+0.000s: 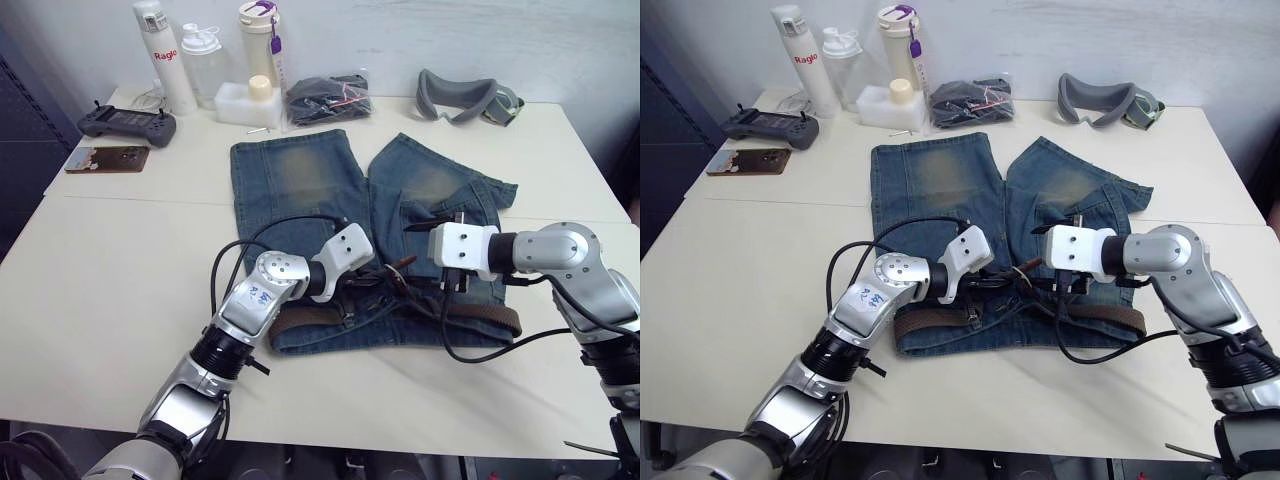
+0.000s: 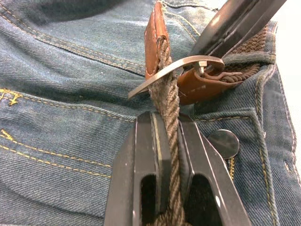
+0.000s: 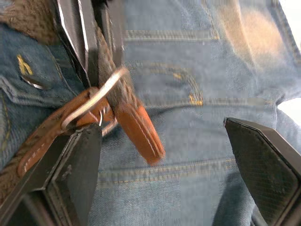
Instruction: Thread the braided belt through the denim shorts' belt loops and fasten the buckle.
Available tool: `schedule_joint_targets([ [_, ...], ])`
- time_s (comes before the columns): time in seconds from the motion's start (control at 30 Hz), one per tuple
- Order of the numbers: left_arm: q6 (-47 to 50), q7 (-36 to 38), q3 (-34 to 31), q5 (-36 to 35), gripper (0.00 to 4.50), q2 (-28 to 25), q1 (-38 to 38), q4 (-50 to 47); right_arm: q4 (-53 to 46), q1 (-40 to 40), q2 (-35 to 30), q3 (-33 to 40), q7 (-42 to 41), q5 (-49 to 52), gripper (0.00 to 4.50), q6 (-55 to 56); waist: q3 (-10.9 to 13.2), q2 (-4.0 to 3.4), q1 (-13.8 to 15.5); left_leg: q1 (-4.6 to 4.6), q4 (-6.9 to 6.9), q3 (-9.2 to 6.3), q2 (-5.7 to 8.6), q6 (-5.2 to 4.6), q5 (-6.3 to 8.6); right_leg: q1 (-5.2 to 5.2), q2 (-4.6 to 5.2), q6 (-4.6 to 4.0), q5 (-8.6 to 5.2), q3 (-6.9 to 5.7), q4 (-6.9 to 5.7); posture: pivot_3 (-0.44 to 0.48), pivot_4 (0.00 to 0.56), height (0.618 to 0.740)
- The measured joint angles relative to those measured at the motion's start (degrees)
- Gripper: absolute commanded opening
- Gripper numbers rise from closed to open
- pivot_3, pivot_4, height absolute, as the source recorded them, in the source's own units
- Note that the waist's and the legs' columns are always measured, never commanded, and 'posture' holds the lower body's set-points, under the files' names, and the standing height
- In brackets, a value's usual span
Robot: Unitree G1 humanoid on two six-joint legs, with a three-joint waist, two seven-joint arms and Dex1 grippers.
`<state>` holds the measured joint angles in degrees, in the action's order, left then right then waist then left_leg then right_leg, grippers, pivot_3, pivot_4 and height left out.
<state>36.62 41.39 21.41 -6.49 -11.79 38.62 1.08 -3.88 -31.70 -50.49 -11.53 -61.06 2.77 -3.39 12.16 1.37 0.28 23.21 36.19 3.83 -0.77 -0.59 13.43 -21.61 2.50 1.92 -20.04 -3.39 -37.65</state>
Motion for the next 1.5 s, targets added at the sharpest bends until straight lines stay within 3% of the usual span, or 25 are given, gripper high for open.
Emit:
schedule_joint_targets([
  [0.23, -0.6, -0.1, -0.3, 0.1, 0.0, 0.2, 0.1, 0.6, 0.1, 0.8, 0.1, 0.0, -0.8, -1.3, 0.29, 3.0, 0.0, 0.0, -0.1, -0.03, 0.03, -0.02, 0.0, 0.05, -0.03, 0.01, 0.01, 0.0, 0.0, 0.0, -0.1, 0.0, 0.15, 0.738],
  [0.27, -0.6, -0.2, -0.7, 0.1, 0.0, 0.3, 0.2, 1.0, 0.1, 0.8, 0.1, 0.0, -1.0, -1.4, 0.04, 3.4, 0.0, 0.0, -0.1, -0.03, 0.03, -0.02, 0.0, 0.05, -0.03, 0.01, 0.01, 0.0, 0.0, 0.0, -0.1, 0.0, 0.15, 0.738],
  [0.3, -0.5, -0.2, -1.2, 0.1, 0.89, 0.4, 0.3, 1.5, 0.2, 0.9, 0.1, 0.0, -1.0, -1.6, 0.0, 3.8, 0.0, 0.0, -0.1, -0.03, 0.02, -0.02, 0.0, 0.05, -0.04, 0.01, 0.01, 0.0, 0.0, 0.0, -0.11, 0.0, 0.15, 0.738],
  [0.37, 0.9, -0.1, -2.4, -0.8, 1.33, 1.2, 0.5, 1.7, 0.7, 0.9, 0.1, 0.1, -1.0, -2.0, 0.0, 4.6, 0.0, 0.0, -0.1, -0.03, 0.02, -0.02, 0.0, 0.05, -0.04, 0.01, 0.01, 0.0, 0.0, 0.0, -0.1, 0.0, 0.15, 0.738],
  [0.47, 4.0, 1.2, -4.8, -4.0, 2.64, 0.5, 2.0, 1.0, 2.8, 1.5, -0.3, 0.1, -1.0, -2.8, 0.0, 6.5, 0.0, 0.0, -0.2, -0.04, 0.02, -0.02, 0.0, 0.05, -0.04, 0.01, 0.01, 0.0, 0.0, 0.0, -0.11, 0.0, 0.15, 0.738],
  [0.6, 7.3, 3.3, -9.7, -7.4, 4.44, -5.0, 2.5, -1.7, 6.2, 3.4, -2.7, 2.5, -0.7, -3.0, 0.0, 9.4, 0.0, 0.0, -0.5, -0.09, -0.01, -0.01, 0.0, 0.1, -0.07, 0.01, -0.01, -0.01, 0.0, 0.0, -0.15, 0.0, 0.15, 0.738],
  [0.73, 10.4, 6.9, -14.0, -11.6, 4.44, -11.6, 1.2, -6.6, 8.7, 5.5, -5.0, 6.3, 0.5, -3.0, 0.0, 11.2, 0.0, -0.01, -0.4, -0.11, 0.0, -0.02, -0.01, 0.11, -0.08, 0.04, 0.0, -0.01, 0.0, 0.0, -0.13, 0.0, 0.15, 0.738],
  [0.83, 11.5, 7.9, -14.7, -13.6, 4.44, -13.4, -0.8, -9.0, 10.1, 6.7, -5.4, 7.6, 1.1, -3.1, 0.0, 12.7, 0.0, -0.01, -0.3, -0.1, 0.01, -0.01, 0.0, 0.11, -0.08, 0.05, 0.02, -0.01, 0.0, 0.01, -0.13, 0.0, 0.15, 0.738],
  [0.93, 12.2, 8.1, -13.8, -14.5, 3.57, -13.5, -2.5, -10.0, 10.7, 7.9, -6.0, 8.9, 2.1, -3.2, 0.0, 15.5, 0.0, 0.0, 0.0, -0.09, 0.04, -0.02, 0.0, 0.11, -0.08, 0.05, 0.02, -0.01, 0.0, 0.01, -0.14, 0.0, 0.15, 0.738],
  [1.2, 10.9, 8.0, -11.1, -14.8, 0.03, -10.7, -0.2, -9.6, 11.1, 10.5, -9.3, 12.9, 4.5, -3.4, 0.0, 20.9, 0.0, 0.0, -0.1, -0.1, 0.03, 0.0, 0.01, 0.09, -0.09, 0.05, 0.01, -0.01, 0.0, 0.01, -0.15, 0.0, 0.15, 0.738],
  [1.4, 9.0, 8.0, -9.6, -14.5, 0.03, -10.6, 0.3, -8.3, 9.9, 13.3, -11.2, 16.6, 4.7, -2.9, 0.0, 20.8, 0.0, -0.01, -0.2, -0.11, 0.0, 0.0, 0.0, 0.09, -0.09, 0.05, -0.02, -0.01, 0.0, 0.02, -0.15, 0.0, 0.15, 0.738],
  [1.5, 7.6, 6.1, -9.6, -13.4, 0.03, -7.9, 2.3, -4.3, 7.3, 13.8, -11.2, 17.0, 4.8, -1.8, 0.0, 19.6, 0.0, 0.0, -0.1, -0.11, 0.07, -0.01, 0.0, 0.06, -0.12, 0.05, -0.02, 0.0, 0.01, 0.02, -0.21, 0.0, 0.15, 0.738],
])
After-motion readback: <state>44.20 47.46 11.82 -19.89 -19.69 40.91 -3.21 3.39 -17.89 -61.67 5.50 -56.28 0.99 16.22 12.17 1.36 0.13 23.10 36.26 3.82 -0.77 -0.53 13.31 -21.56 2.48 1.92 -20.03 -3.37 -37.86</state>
